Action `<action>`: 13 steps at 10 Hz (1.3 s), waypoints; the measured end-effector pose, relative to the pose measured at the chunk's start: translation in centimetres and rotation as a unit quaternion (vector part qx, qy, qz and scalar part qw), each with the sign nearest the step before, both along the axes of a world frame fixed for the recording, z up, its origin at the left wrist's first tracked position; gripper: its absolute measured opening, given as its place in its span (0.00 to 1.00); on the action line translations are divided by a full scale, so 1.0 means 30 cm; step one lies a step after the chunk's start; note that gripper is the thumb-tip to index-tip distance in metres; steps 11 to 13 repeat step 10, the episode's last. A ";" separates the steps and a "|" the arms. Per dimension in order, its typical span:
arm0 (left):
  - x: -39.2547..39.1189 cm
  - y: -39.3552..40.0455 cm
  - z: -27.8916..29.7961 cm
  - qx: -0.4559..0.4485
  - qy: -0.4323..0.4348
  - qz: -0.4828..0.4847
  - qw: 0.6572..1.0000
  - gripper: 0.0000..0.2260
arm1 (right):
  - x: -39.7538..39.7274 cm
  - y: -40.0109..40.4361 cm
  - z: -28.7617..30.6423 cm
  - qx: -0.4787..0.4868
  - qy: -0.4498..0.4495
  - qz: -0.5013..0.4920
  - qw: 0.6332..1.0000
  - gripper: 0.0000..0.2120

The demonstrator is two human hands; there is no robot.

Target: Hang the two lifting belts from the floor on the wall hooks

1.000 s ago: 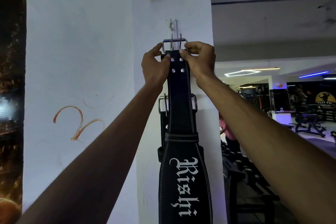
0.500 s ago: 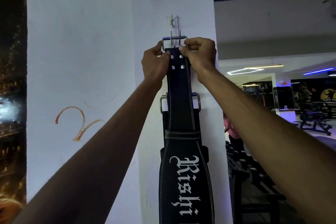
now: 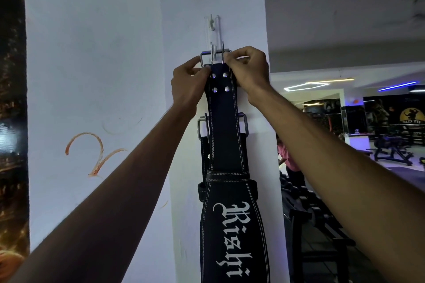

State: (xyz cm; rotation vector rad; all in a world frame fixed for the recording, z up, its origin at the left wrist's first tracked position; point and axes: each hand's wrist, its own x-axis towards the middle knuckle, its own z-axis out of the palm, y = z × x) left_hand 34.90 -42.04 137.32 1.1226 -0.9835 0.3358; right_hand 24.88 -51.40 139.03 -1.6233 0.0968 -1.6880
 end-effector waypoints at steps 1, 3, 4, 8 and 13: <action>-0.022 0.009 0.023 -0.024 0.020 0.042 0.999 0.14 | -0.001 0.013 0.017 0.019 0.010 -0.010 1.000 0.16; -0.013 0.001 0.050 -0.036 0.033 0.072 0.996 0.15 | 0.011 0.017 0.023 0.032 0.011 -0.019 0.999 0.15; -0.004 -0.003 0.037 -0.036 0.027 0.040 0.998 0.17 | 0.013 0.009 0.015 0.025 -0.005 0.017 1.000 0.13; -0.019 -0.010 0.053 -0.024 0.036 0.060 0.997 0.12 | 0.038 0.013 0.023 0.046 -0.011 0.023 0.999 0.15; 0.007 0.013 -0.005 -0.051 0.031 0.061 0.996 0.14 | 0.000 0.030 -0.071 -0.031 -0.062 -0.106 0.992 0.10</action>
